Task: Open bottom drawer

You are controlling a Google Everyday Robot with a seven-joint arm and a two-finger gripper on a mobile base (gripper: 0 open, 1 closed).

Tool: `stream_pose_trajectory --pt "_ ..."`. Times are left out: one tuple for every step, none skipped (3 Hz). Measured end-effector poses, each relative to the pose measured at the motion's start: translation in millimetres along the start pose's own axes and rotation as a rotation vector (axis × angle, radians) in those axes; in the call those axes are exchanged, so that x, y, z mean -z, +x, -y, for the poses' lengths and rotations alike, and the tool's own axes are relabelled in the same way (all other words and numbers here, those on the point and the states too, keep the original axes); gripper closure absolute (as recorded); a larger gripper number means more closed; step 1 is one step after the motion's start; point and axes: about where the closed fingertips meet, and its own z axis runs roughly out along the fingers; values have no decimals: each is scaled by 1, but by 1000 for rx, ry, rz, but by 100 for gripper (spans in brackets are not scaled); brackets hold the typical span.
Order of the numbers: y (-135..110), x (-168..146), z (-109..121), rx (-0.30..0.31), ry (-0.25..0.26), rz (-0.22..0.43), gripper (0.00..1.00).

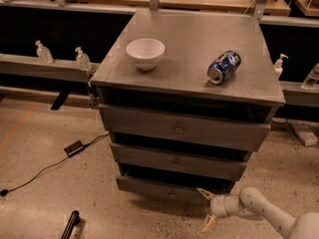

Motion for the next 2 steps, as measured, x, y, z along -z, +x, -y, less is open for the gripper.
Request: stream_pose_trajectory --pt "-9 6 -7 9 -19 16 0" --pt "-8 -5 2 31 -18 34 0"
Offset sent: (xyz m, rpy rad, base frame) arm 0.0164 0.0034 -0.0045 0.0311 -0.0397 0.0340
